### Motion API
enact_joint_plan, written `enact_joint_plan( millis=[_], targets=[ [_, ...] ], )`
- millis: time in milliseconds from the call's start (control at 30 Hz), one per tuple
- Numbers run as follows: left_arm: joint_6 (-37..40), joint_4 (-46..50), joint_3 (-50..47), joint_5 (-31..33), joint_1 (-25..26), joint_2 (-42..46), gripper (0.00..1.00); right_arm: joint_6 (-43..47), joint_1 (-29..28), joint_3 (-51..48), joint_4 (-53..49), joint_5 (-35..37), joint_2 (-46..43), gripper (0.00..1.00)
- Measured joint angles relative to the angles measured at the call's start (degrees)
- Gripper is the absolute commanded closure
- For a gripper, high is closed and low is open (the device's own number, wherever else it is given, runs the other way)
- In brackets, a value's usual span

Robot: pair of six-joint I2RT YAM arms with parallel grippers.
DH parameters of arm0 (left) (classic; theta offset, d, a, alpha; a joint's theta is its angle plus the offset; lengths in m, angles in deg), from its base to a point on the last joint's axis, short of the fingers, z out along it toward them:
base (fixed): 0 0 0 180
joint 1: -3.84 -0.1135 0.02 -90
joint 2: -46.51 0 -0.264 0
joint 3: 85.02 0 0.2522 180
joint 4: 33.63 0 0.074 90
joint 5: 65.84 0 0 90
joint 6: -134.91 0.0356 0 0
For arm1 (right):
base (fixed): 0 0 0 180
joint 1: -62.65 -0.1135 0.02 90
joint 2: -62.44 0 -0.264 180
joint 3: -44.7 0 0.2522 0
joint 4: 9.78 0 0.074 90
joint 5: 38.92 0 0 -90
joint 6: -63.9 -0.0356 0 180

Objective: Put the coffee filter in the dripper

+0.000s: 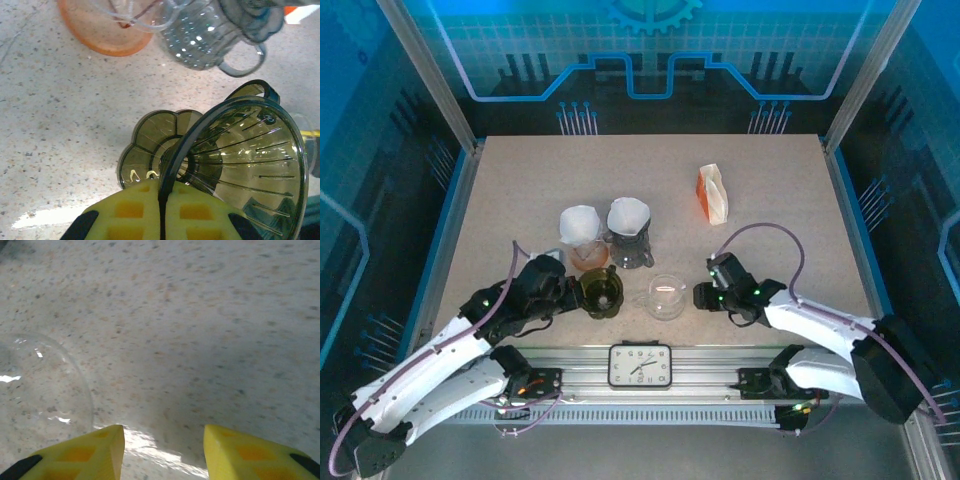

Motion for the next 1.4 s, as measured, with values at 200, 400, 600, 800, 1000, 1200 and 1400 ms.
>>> enact_joint_plan(
  millis=[200, 400, 600, 800, 1000, 1200, 1400],
  targets=[
    [0.0, 0.72, 2.56, -0.68, 3.28, -0.63, 1.0, -2.82, -5.11, 0.07, 5.68, -0.22, 5.66, 0.57],
    [0.0, 0.72, 4.48, -0.81, 4.63, -2.16, 1.0, -6.08, -8.48, 1.49, 10.73, 0.22, 10.38, 0.55],
    [1.14, 0.44, 8.46, -2.36, 5.77, -5.92, 1.0, -6.62, -8.2, 2.08, 10.23, 1.79, 8.35, 0.49],
    [2.89, -1.51, 12.13, -4.76, 6.21, -12.92, 1.0, -5.46, -6.03, 1.75, 3.82, 5.05, -4.81, 0.44],
    [5.53, -3.04, 16.94, -6.12, 6.21, -22.36, 1.0, -4.44, -5.29, -0.44, -2.99, 7.39, -15.72, 0.42],
    [7.06, -4.48, 19.69, -6.71, 6.21, -27.39, 1.0, -4.22, -5.29, -1.86, -8.0, 8.31, -20.04, 0.41],
    [7.3, -5.51, 20.57, -6.73, 6.21, -30.49, 1.0, -4.22, -5.22, -2.54, -10.45, 8.66, -23.06, 0.41]
  ],
)
